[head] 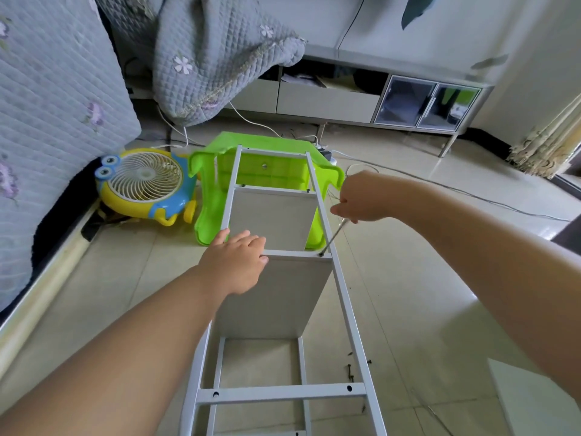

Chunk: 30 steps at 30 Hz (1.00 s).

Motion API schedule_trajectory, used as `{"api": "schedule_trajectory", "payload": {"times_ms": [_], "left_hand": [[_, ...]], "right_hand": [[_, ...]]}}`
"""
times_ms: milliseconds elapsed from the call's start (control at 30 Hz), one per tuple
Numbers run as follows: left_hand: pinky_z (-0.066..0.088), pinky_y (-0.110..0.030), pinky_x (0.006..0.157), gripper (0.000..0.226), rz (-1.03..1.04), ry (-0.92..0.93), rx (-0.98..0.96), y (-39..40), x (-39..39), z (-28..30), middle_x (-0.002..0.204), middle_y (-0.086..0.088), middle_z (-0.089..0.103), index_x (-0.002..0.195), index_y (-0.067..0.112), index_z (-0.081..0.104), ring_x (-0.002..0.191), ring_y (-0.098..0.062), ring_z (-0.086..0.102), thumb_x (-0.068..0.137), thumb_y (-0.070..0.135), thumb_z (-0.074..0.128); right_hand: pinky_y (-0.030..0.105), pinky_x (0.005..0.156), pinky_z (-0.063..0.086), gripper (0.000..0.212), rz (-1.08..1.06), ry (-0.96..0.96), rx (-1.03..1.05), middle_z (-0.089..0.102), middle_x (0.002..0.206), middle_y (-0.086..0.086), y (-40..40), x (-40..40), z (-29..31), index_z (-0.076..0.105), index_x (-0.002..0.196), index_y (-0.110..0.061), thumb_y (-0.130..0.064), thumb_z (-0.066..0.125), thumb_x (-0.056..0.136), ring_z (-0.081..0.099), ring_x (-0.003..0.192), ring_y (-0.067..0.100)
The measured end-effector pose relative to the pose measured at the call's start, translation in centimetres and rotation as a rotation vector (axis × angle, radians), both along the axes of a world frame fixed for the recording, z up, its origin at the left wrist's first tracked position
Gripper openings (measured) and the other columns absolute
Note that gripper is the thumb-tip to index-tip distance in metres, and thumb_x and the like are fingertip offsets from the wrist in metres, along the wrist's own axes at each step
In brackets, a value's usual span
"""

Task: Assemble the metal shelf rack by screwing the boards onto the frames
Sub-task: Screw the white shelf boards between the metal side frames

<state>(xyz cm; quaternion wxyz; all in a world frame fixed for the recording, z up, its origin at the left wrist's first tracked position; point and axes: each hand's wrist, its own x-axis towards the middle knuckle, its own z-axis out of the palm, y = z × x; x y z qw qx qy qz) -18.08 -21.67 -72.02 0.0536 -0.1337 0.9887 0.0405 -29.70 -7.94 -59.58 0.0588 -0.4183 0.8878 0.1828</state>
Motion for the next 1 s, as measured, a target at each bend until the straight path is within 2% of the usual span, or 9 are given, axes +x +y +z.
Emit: {"api": "schedule_trajectory", "payload": {"times_ms": [100, 200, 300, 367, 467, 700, 767, 867, 1000], "left_hand": [[0.007, -0.033, 0.114, 0.045, -0.001, 0.062, 0.028, -0.6, -0.2, 0.0, 0.152, 0.004, 0.028, 0.143, 0.016, 0.026, 0.143, -0.010, 0.013, 0.101, 0.034, 0.021], [0.012, -0.030, 0.113, 0.052, 0.004, 0.154, 0.034, -1.5, -0.8, 0.0, 0.153, 0.002, 0.025, 0.144, 0.014, 0.026, 0.144, -0.013, 0.012, 0.100, 0.039, 0.015], [0.015, -0.029, 0.113, 0.053, 0.044, 0.207, 0.081, -2.1, -1.7, 0.2, 0.153, -0.004, 0.024, 0.144, 0.009, 0.025, 0.144, -0.016, 0.012, 0.100, 0.037, 0.025], [0.015, -0.029, 0.113, 0.054, 0.066, 0.209, 0.105, -2.7, -2.4, 0.3, 0.153, -0.007, 0.023, 0.144, 0.007, 0.025, 0.144, -0.018, 0.013, 0.100, 0.037, 0.027], [0.016, -0.030, 0.113, 0.055, 0.077, 0.200, 0.107, -3.6, -3.2, 0.1, 0.154, -0.009, 0.021, 0.143, 0.006, 0.025, 0.144, -0.019, 0.012, 0.099, 0.038, 0.030], [0.007, -0.033, 0.115, 0.067, 0.220, 0.099, 0.169, -3.5, -3.4, 0.1, 0.155, -0.018, -0.002, 0.145, -0.002, 0.009, 0.145, -0.026, 0.000, 0.094, 0.029, 0.039], [0.009, -0.033, 0.115, 0.072, 0.211, 0.070, 0.154, -3.5, -3.1, 0.4, 0.155, -0.018, -0.002, 0.145, -0.002, 0.009, 0.144, -0.026, 0.001, 0.092, 0.033, 0.042], [0.014, -0.034, 0.114, 0.074, 0.181, 0.053, 0.086, -3.7, -2.7, 0.7, 0.155, -0.016, 0.003, 0.144, -0.001, 0.012, 0.144, -0.025, 0.006, 0.090, 0.039, 0.044], [0.011, -0.035, 0.116, 0.074, 0.211, 0.002, 0.113, -3.7, -3.2, 0.7, 0.156, -0.016, -0.004, 0.146, -0.002, 0.003, 0.145, -0.024, -0.001, 0.096, 0.042, 0.035]], "right_hand": [[0.024, 0.053, 0.033, 0.043, -0.057, -0.066, -0.058, 0.041, 0.055, -0.002, 0.5, -0.3, 0.3, 0.071, 0.085, -0.005, -0.029, 0.038, 0.097, 0.042, 0.055, 0.016], [0.023, 0.052, 0.030, 0.039, -0.089, -0.053, -0.158, 0.043, 0.056, -0.002, 1.0, -1.0, 0.6, 0.070, 0.083, -0.007, -0.028, 0.041, 0.096, 0.039, 0.053, 0.012], [0.027, 0.062, 0.030, 0.036, -0.117, 0.046, -0.200, 0.048, 0.066, 0.005, 1.4, -1.4, 0.8, 0.061, 0.079, -0.008, -0.030, 0.039, 0.097, 0.047, 0.075, 0.023], [0.030, 0.067, 0.032, 0.037, -0.131, 0.088, -0.262, 0.060, 0.084, 0.011, 1.2, -1.8, 0.4, 0.063, 0.090, -0.001, -0.028, 0.038, 0.098, 0.051, 0.090, 0.028], [0.029, 0.076, 0.039, 0.029, -0.154, 0.064, -0.495, 0.067, 0.101, 0.016, 0.6, -2.5, -0.5, 0.068, 0.104, -0.006, -0.023, 0.046, 0.094, 0.057, 0.099, 0.029], [0.027, 0.074, 0.036, 0.024, -0.137, 0.096, -0.774, 0.063, 0.104, 0.016, -0.8, -3.0, -3.0, 0.069, 0.101, -0.008, -0.014, 0.048, 0.090, 0.056, 0.097, 0.030], [0.027, 0.073, 0.037, 0.021, -0.147, 0.088, -0.854, 0.064, 0.103, 0.016, -1.0, -3.1, -3.3, 0.068, 0.100, -0.006, -0.014, 0.052, 0.089, 0.057, 0.095, 0.029], [0.020, 0.062, 0.026, 0.018, -0.151, 0.070, -0.968, 0.064, 0.101, 0.015, -1.4, -3.5, -3.4, 0.067, 0.097, -0.003, -0.013, 0.056, 0.087, 0.056, 0.091, 0.026], [0.029, 0.069, 0.034, 0.022, -0.141, 0.091, -0.908, 0.062, 0.103, 0.018, -2.4, -4.9, -3.6, 0.064, 0.099, 0.000, -0.018, 0.054, 0.090, 0.056, 0.093, 0.032]]}}
